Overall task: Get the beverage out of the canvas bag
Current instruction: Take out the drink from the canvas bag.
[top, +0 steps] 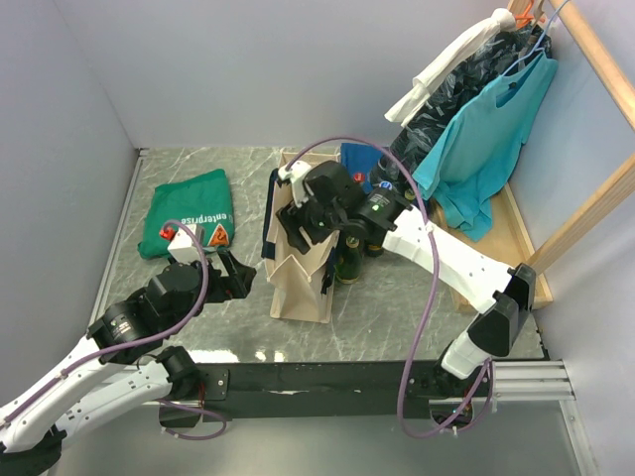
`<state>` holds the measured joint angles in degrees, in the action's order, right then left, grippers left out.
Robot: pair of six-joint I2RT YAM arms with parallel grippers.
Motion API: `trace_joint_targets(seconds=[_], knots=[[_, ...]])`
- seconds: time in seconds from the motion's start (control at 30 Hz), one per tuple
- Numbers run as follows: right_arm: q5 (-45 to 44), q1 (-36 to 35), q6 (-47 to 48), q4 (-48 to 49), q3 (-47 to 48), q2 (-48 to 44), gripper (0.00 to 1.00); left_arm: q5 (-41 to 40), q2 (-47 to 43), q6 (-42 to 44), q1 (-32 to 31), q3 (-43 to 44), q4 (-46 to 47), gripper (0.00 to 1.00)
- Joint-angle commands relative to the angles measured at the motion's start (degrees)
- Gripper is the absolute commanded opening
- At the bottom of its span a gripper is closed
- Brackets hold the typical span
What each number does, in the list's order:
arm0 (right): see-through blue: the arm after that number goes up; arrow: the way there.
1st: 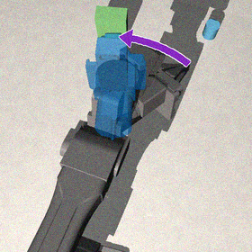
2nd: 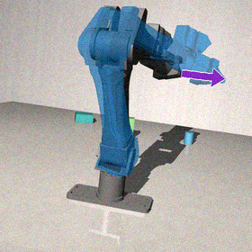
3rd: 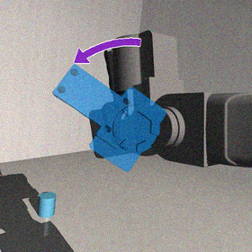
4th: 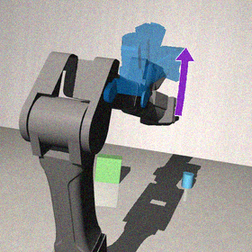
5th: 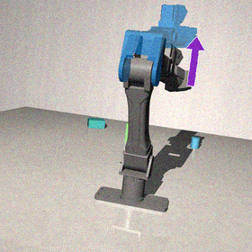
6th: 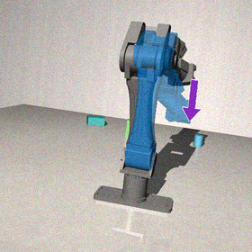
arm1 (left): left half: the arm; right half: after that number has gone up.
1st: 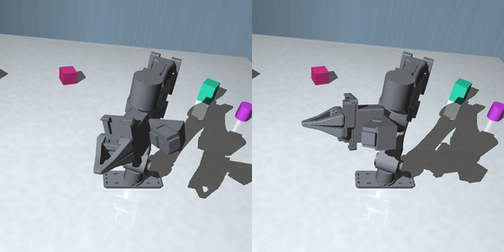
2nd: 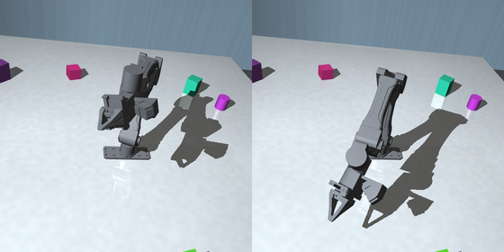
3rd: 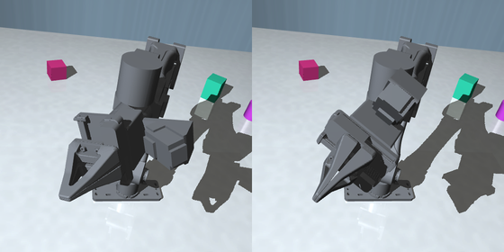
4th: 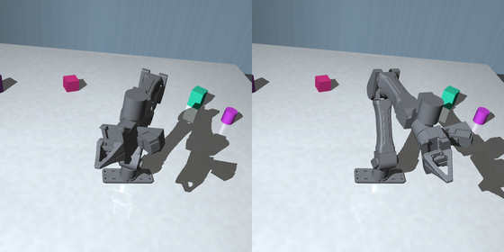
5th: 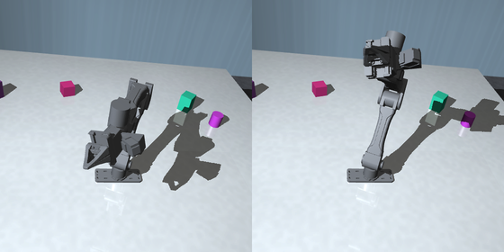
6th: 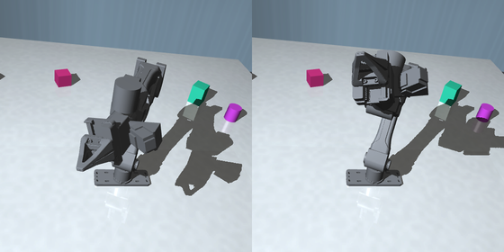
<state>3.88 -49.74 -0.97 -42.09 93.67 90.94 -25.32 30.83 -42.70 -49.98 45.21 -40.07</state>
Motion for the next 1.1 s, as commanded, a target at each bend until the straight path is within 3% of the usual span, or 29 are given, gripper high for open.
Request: trace_joint_targets(seconds=[0.0,0.3,0.43,0.53,0.77,0.93,1.07], knots=[[0.9,-3.0,2.9,-3.6,3.5,-0.7,0.76,0.3,-0.3,0.3,-0.3,0.4,1.8,0.97],[1.1,-6.9,4.8,-10.5,3.7,-2.0,0.76,0.3,-0.1,0.5,-0.3,0.3,1.9,0.96],[-5.4,-7.0,4.4,-6.7,3.5,-2.8,0.79,0.4,0.8,0.5,-0.3,0.4,1.8,0.96],[-12.7,-6.7,4.1,-1.5,3.4,-2.3,0.87,0.3,1.0,0.4,-0.3,0.6,1.7,0.96],[-19.3,-1.9,3.4,0.2,13.3,9.1,0.91,-0.4,0.5,0.2,-0.3,0.5,1.6,0.96],[-13.0,5.1,-1.0,-5.0,25.2,17.5,0.91,-0.9,1.3,0.2,-0.3,0.7,1.2,0.96],[-13.2,6.5,-1.8,-6.7,29.0,22.1,0.91,-0.6,2.5,0.2,-0.3,0.7,1.3,0.96]])
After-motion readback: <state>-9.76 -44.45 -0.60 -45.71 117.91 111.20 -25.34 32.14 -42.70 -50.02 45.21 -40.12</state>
